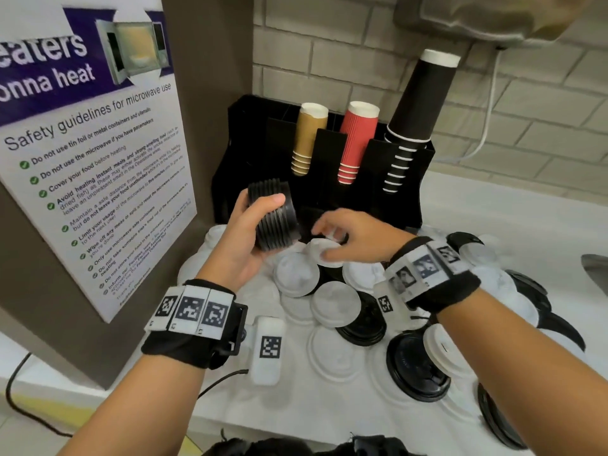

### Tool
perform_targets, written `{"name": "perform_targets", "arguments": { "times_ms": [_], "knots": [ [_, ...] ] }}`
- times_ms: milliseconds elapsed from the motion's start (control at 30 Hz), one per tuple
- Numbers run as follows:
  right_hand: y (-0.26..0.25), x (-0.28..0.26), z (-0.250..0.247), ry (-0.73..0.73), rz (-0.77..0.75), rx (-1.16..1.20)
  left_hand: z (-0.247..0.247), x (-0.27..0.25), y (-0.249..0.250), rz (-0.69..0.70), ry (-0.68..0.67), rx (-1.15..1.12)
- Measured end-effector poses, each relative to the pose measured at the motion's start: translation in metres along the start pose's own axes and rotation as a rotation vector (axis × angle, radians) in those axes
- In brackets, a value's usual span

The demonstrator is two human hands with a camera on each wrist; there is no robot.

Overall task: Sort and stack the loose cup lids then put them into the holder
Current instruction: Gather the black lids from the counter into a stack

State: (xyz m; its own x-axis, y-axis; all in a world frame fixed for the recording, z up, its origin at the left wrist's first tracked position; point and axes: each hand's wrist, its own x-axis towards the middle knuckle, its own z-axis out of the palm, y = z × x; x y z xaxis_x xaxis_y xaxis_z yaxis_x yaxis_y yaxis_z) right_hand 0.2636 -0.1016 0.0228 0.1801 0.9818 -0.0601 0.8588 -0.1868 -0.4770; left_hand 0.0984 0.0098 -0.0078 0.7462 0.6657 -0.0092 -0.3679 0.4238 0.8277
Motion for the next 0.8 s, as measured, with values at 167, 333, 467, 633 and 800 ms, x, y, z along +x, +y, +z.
{"name": "perform_targets", "arguments": {
  "times_ms": [167,333,467,633,800],
  "knots": [
    [-0.007,0.030,0.043,-0.253,-0.007,-0.552,-0.003,0.003,0.006,0.022,-0.004,0.016],
    [-0.016,0.051,0.053,-0.308,-0.005,-0.623,-0.012,0.000,0.011,0.055,0.013,0.031],
    [-0.026,0.060,0.035,-0.209,0.014,-0.316,-0.019,-0.001,0.016,0.079,0.037,0.040],
    [-0.019,0.058,0.041,-0.462,0.122,-0.625,-0.022,-0.001,0.018,0.079,0.050,0.044],
    [-0.010,0.056,0.053,-0.397,0.092,-0.591,-0.026,-0.002,0.018,0.077,0.049,0.070]
  ]
}}
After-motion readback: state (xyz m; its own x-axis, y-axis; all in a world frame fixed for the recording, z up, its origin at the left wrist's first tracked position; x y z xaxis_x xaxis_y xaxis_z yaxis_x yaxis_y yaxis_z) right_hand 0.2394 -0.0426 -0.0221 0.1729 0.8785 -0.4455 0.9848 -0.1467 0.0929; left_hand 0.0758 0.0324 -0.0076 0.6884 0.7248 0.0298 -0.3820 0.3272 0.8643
